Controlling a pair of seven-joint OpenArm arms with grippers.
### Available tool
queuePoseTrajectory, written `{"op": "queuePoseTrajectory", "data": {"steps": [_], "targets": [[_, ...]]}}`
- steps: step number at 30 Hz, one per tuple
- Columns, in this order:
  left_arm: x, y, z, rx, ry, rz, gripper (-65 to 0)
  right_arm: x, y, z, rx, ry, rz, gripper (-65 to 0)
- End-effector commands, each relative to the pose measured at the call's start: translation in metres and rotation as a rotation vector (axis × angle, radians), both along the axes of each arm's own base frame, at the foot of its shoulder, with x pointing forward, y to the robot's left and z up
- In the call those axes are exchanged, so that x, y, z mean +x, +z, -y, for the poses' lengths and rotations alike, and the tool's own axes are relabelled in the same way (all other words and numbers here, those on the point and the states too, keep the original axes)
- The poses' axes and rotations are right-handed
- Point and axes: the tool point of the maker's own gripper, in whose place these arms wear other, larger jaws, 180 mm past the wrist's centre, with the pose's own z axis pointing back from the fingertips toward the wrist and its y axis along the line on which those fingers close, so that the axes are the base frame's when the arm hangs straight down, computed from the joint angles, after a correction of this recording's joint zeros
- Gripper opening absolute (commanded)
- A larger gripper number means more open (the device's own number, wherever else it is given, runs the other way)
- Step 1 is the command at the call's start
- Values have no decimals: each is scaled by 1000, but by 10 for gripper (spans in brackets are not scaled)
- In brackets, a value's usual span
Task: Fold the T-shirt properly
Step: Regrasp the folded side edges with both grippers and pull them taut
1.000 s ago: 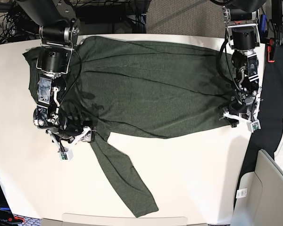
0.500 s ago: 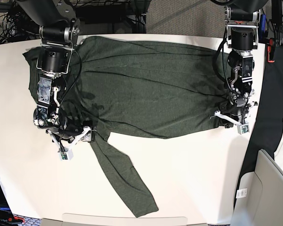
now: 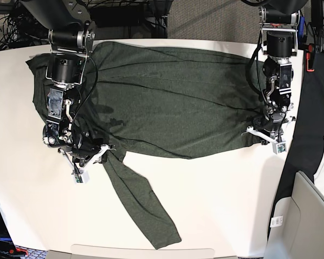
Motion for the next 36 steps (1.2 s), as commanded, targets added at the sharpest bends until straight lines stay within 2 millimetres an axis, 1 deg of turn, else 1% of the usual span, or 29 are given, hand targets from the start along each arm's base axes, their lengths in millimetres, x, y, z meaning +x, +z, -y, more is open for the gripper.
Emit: {"op": "queuePoseTrajectory", "data": {"steps": [1,3,5,6,8,10,14,15,17,21,24,25,26,29,33,34,36], "targets": [[6,14,-2,13,-9,43,-649,16,24,-2,15,2,72,-543],[6,20,1,16,-18,62,-649,16,24,-3,16,2,72,-581],[7,23,3,17,-23,70,-649,17,25,-4,16,3,75,-637],[8,25,3,18,-24,76,-649,17,25,-3,16,3,77,-650],[8,28,4,19,-27,84,-649,14,23,-3,12,5,62,-643],[4,25,5,20,-29,79,-649,14,24,-2,8,4,65,-643],[4,29,6,21,-34,88,-649,16,42,5,-7,-8,149,-639],[4,29,6,21,-34,88,-649,17,46,11,-24,-12,159,-634],[4,29,6,21,-34,88,-649,16,43,16,-53,-14,144,-598],[4,29,6,21,-34,87,-649,13,33,27,-151,-37,106,-434],[4,28,6,21,-34,85,-649,12,27,27,-151,-83,86,-304],[4,28,6,21,-34,85,-649,10,21,24,-145,-83,70,-277],[4,28,6,21,-34,85,-649,9,16,23,-140,-80,54,-266],[4,29,7,21,-35,87,-649,6,1,21,-129,-76,13,-265],[4,28,7,20,-35,85,-649,6,-10,19,-113,-76,6,-266],[4,28,7,20,-35,85,-649,5,-14,18,-110,-75,-6,-272],[4,28,7,20,-35,85,-649,3,-18,17,-107,-73,-18,-316]]}}
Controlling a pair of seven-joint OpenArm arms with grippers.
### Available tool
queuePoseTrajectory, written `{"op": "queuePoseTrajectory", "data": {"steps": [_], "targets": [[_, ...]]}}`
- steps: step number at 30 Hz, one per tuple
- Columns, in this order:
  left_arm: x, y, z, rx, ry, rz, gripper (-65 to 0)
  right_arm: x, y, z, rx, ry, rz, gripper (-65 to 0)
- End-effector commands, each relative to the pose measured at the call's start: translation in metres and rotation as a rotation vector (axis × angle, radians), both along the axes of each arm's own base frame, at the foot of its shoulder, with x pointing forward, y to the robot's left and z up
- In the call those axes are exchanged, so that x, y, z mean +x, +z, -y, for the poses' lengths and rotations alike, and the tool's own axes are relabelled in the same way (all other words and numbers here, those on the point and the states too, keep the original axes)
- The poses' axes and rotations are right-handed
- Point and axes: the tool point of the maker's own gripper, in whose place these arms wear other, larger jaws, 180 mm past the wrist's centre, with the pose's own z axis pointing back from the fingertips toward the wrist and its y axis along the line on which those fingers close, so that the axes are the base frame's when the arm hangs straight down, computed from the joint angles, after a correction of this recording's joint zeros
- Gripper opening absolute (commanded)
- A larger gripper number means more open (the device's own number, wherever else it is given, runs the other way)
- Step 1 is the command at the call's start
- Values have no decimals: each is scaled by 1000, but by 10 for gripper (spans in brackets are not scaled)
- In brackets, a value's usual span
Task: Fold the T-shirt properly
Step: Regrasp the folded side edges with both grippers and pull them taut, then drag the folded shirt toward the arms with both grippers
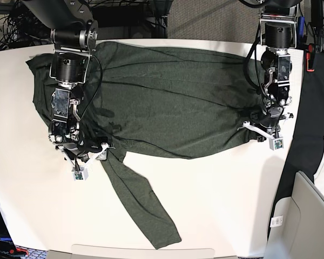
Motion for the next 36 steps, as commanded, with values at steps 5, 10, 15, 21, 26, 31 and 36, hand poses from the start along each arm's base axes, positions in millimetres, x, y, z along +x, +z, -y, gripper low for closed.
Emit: {"op": "queuePoseTrajectory", "data": {"steps": [5,10,15,21,26,31,36], "targets": [[13,21,-6,20,-1,65,-649,3,4,-14,25,16,-12,-554],[13,21,-6,20,-1,65,-649,7,19,-14,21,16,33,-644],[13,32,-12,21,17,98,-649,-5,40,-25,-9,124,73,-644],[10,49,-16,21,31,145,-649,-33,57,-37,57,190,94,-644],[-1,59,-17,35,24,172,-649,-59,64,-41,95,211,101,-644],[-14,68,-21,45,33,193,-649,-89,72,-34,126,191,135,-644],[-27,75,-45,59,95,207,-649,-120,74,-15,160,179,129,-644]]}}
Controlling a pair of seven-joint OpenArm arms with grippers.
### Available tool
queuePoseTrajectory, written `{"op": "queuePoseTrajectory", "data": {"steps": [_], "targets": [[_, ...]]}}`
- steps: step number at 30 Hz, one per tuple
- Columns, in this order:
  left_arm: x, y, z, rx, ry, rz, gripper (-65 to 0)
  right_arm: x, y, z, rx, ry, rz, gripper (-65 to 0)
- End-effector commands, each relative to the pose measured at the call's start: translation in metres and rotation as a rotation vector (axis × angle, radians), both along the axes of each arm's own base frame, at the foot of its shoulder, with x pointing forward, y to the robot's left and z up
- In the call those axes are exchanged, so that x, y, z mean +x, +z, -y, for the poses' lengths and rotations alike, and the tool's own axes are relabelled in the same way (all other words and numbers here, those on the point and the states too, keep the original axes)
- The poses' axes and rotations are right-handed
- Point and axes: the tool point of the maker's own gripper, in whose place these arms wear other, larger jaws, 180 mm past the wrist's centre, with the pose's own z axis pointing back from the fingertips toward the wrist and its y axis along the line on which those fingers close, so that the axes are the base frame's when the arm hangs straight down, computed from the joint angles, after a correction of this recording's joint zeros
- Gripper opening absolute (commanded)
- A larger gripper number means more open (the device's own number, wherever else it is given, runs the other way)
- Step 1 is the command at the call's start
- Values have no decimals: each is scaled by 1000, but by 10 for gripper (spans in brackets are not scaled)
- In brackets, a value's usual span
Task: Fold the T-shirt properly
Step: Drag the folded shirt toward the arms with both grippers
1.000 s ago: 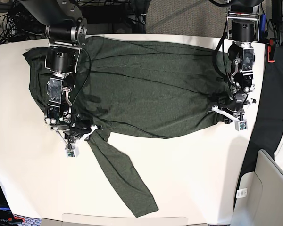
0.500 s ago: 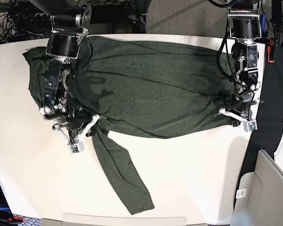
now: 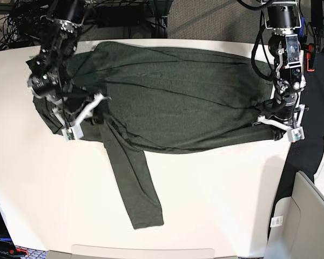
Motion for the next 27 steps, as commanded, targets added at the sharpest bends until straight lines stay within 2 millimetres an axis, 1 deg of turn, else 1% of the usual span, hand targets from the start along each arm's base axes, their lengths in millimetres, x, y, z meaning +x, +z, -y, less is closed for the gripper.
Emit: {"op": "queuePoseTrajectory", "data": {"steps": [1,4,7,12,16,20,27], "targets": [[6,22,-10,38,10,62,-649,6,20,4,26,-12,70,-644],[0,24,-9,45,6,66,-649,-8,26,18,41,-35,81,-644],[-5,26,-7,50,-2,67,-649,-17,32,26,41,-37,94,-644],[-12,23,-5,54,-8,55,-649,-33,39,35,71,-64,109,-644],[-23,29,-14,65,17,67,-649,-43,43,45,119,-88,113,-644],[-27,37,-13,76,11,83,-649,-47,51,57,139,-100,124,-644],[-29,38,-12,78,7,82,-649,-50,63,78,136,-133,157,-644]]}}
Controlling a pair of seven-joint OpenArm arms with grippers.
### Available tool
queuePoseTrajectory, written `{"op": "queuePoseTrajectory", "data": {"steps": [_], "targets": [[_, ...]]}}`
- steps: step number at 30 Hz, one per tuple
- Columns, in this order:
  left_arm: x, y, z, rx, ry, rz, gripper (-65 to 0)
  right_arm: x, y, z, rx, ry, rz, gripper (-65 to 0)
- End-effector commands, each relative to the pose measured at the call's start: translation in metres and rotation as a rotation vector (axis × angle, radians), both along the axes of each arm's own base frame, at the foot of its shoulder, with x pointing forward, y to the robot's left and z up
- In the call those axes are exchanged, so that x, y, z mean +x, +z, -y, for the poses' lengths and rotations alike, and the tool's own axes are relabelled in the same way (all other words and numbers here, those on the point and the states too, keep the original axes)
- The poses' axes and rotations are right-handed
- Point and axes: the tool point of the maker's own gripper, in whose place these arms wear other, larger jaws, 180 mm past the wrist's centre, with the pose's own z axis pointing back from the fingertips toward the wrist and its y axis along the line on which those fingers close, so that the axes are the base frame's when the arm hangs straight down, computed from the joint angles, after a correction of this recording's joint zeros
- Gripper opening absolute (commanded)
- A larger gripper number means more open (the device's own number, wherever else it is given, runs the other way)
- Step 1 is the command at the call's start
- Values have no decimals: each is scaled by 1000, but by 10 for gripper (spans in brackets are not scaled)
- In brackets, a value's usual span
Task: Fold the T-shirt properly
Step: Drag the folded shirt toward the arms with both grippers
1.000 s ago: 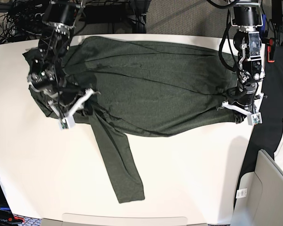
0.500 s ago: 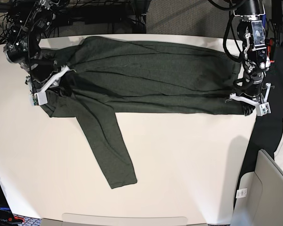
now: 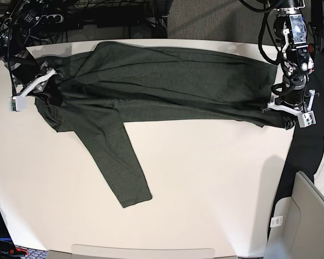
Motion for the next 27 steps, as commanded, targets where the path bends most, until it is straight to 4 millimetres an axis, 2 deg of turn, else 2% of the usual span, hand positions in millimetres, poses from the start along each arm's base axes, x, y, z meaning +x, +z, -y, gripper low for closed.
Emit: {"op": "queuePoseTrajectory", "data": {"steps": [1,6,10,15,20,27], "targets": [[5,16,-5,33,2,49,-649,5,17,3,-14,8,57,-644],[-3,9,-6,34,1,24,-649,3,20,5,-14,20,63,-644],[-10,3,-6,35,2,5,-649,2,26,13,-7,-5,80,-644],[-11,-2,-5,32,-2,-11,-649,3,28,17,-21,0,83,-644],[-25,-37,-6,-18,13,-171,-646,3,27,17,-24,0,80,-644],[-15,-49,-5,-75,25,-264,-596,3,25,16,-18,-3,75,-644]]}}
